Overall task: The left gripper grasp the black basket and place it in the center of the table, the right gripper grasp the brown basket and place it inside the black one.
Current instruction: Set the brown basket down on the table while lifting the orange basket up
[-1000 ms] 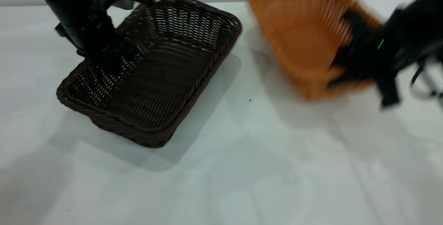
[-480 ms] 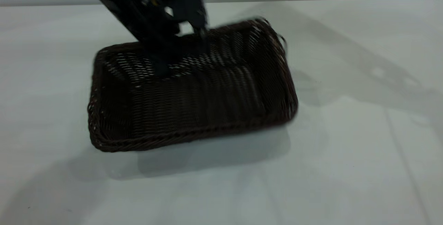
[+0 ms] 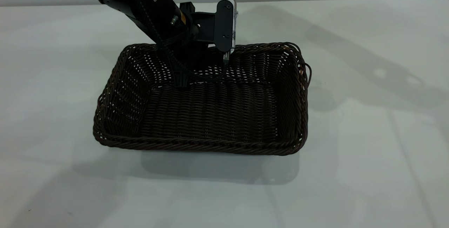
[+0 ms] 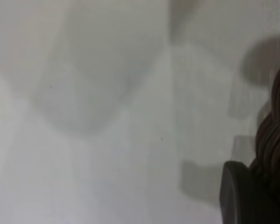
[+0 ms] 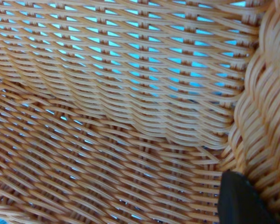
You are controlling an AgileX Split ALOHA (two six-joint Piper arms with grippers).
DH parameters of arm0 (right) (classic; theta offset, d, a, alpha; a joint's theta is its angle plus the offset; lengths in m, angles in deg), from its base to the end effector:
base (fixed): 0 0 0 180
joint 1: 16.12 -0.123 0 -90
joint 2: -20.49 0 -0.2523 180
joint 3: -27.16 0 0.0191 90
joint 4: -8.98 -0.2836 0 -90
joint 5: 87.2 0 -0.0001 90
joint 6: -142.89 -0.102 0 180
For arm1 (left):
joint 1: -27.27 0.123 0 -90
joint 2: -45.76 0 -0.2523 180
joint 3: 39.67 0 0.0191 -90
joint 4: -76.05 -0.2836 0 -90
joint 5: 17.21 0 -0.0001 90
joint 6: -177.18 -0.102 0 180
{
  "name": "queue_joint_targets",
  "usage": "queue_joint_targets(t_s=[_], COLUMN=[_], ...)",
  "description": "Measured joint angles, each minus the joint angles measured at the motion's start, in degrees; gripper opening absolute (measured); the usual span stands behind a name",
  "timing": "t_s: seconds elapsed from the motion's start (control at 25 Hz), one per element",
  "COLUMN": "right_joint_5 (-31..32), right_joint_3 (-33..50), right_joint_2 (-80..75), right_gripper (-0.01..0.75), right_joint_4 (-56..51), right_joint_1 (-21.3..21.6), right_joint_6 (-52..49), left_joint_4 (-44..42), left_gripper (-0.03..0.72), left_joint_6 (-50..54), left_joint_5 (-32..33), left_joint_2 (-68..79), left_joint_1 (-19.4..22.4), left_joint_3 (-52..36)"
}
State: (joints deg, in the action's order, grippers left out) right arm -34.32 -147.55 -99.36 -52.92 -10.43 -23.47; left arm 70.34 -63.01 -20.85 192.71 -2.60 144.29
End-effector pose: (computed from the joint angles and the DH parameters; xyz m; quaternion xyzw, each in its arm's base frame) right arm 0.4019 0.0321 0.1275 0.2431 0.8764 0.4070 0.0843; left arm 0.4019 -0.2315 -0.0318 0.6963 0.6282 0.1045 0.3311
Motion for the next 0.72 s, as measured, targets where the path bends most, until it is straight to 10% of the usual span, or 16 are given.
queue_joint_targets(t_s=[0.44,0.72], right_joint_5=[0.0,-0.74], right_joint_3=[-0.04,-1.25], right_joint_2=[0.0,0.0], right_gripper=[0.069,0.069], right_joint_4=[0.0,-0.41], right_joint_1=[0.0,1.56], right_joint_6=[0.0,0.0], left_joint_4=[0.12,0.38], left_gripper=[0.373,0.411], left_joint_6=[9.52,19.8], left_joint_5=[-6.18,-0.49], left_joint_2=[0.18,-7.48], left_joint_1=[0.0,-0.05], left_joint_3=[0.0,-0.17])
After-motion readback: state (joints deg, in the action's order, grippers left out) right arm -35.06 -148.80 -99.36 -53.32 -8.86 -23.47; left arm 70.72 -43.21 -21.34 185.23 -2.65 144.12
